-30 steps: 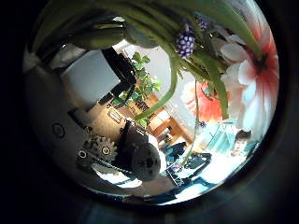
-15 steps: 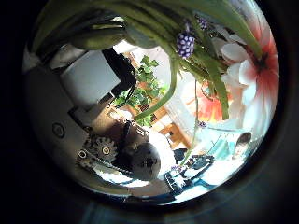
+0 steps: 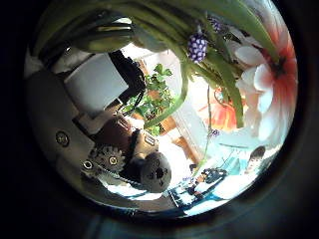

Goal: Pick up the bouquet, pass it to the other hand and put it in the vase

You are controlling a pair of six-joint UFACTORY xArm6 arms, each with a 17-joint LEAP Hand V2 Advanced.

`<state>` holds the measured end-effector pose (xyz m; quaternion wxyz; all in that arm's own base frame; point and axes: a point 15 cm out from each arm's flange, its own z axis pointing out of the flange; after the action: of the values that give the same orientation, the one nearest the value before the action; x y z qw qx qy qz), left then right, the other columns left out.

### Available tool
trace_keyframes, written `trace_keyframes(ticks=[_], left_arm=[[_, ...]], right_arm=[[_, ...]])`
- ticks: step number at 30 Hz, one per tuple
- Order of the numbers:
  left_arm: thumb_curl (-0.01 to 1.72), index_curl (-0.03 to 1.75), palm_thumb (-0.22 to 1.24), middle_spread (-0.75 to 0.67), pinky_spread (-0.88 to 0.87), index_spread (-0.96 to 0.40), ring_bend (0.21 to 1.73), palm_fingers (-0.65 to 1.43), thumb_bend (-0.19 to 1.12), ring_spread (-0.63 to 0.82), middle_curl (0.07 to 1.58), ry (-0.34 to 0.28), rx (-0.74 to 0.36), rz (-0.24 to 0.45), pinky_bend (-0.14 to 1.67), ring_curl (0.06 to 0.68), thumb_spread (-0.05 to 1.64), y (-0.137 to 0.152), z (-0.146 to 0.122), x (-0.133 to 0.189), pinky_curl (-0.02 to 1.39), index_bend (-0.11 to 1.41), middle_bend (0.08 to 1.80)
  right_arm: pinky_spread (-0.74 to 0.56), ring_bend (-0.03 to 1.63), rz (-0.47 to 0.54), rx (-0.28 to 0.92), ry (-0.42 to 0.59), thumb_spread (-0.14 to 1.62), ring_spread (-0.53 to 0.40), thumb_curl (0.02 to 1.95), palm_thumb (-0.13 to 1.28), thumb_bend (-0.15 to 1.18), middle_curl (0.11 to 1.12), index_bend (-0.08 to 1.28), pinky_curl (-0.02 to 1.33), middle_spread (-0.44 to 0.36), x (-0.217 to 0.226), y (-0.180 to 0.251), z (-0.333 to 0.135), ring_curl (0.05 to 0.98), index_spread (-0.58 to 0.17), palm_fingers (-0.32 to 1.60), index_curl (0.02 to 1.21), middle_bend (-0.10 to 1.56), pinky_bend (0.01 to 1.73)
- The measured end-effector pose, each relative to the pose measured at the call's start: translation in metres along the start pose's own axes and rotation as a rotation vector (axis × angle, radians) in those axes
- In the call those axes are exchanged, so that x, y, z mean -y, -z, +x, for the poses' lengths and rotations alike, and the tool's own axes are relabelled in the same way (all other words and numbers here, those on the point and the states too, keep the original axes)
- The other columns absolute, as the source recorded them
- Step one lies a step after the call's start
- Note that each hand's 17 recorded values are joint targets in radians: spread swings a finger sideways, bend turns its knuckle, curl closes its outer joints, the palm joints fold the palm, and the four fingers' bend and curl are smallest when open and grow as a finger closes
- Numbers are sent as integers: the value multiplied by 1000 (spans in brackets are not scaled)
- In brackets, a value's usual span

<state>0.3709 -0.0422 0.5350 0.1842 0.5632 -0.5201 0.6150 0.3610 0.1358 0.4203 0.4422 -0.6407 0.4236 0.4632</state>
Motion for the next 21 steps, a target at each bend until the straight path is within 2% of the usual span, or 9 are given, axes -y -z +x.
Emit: trace_keyframes(ticks=[10, 13, 14, 15, 16, 18, 19, 20, 21], left_arm=[[920, 1348, 1083, -509, -702, -753, 1519, 1081, -10, -391, 972, 62, 3, -27, 1036, 533, 1062, -8, -23, -2, 1192, 564, 1162], [893, 1355, 1028, -508, -703, -755, 1506, 1076, -34, -392, 970, 83, -1, -35, 1033, 528, 1031, -10, -29, -5, 1170, 532, 1149], [859, 1349, 953, -507, -702, -751, 1462, 1055, -73, -401, 957, 93, -3, -39, 1021, 511, 1005, -11, -32, -5, 1140, 499, 1136], [824, 1337, 870, -508, -706, -745, 1404, 980, -100, -415, 939, 103, -5, -45, 1007, 494, 985, -13, -35, -7, 1106, 446, 1115], [781, 1316, 753, -498, -710, -725, 1305, 704, -126, -423, 932, 110, -8, -50, 966, 484, 971, -14, -38, -9, 1073, 354, 1087], [696, 1259, 549, -356, -553, -618, 1141, -74, -130, -210, 921, 113, -20, -69, 699, 508, 949, -19, -40, -14, 1073, 234, 903], [651, 1215, 438, -178, -402, -531, 1063, -374, -139, -27, 831, 107, -30, -82, 585, 433, 939, -22, -40, -16, 1051, 134, 673], [601, 1170, 326, -38, -276, -461, 997, -468, -149, 95, 763, 100, -42, -100, 502, 366, 927, -26, -39, -20, 1018, 74, 551], [572, 1123, 287, 70, -162, -389, 956, -429, -113, 186, 699, 96, -54, -115, 433, 323, 923, -29, -38, -22, 981, 47, 475]], right_arm=[[416, 439, -1, 6, -9, 1018, 178, 542, 777, -22, 342, 162, 330, 59, 1, 0, 4, 242, -301, 144, 296, 199, 456], [416, 432, -2, 7, -11, 1018, 178, 542, 777, -22, 344, 161, 324, 57, 1, 0, 5, 241, -301, 149, 293, 198, 453], [417, 431, -2, 9, -12, 1018, 178, 542, 778, -22, 345, 162, 322, 56, 1, 0, 5, 241, -302, 150, 294, 197, 450], [417, 430, -3, 9, -13, 1018, 178, 542, 778, -22, 345, 164, 321, 56, 1, 0, 5, 241, -302, 151, 295, 196, 449], [418, 429, -2, 9, -13, 1018, 178, 541, 778, -22, 345, 164, 318, 56, 1, 0, 6, 241, -303, 151, 295, 196, 446], [418, 427, -1, 9, -11, 1018, 178, 541, 778, -22, 344, 163, 316, 56, 1, 0, 6, 241, -303, 152, 295, 195, 445], [418, 427, 2, 8, -8, 1018, 178, 541, 778, -22, 344, 162, 315, 55, 1, 1, 5, 241, -303, 153, 295, 195, 445], [419, 428, 1, 8, -7, 1019, 179, 543, 781, -20, 344, 162, 314, 55, 1, 1, 5, 242, -303, 154, 295, 194, 444], [419, 428, 0, 9, -4, 1015, 180, 546, 791, -16, 344, 161, 313, 55, 1, 1, 5, 242, -303, 154, 294, 194, 444]])
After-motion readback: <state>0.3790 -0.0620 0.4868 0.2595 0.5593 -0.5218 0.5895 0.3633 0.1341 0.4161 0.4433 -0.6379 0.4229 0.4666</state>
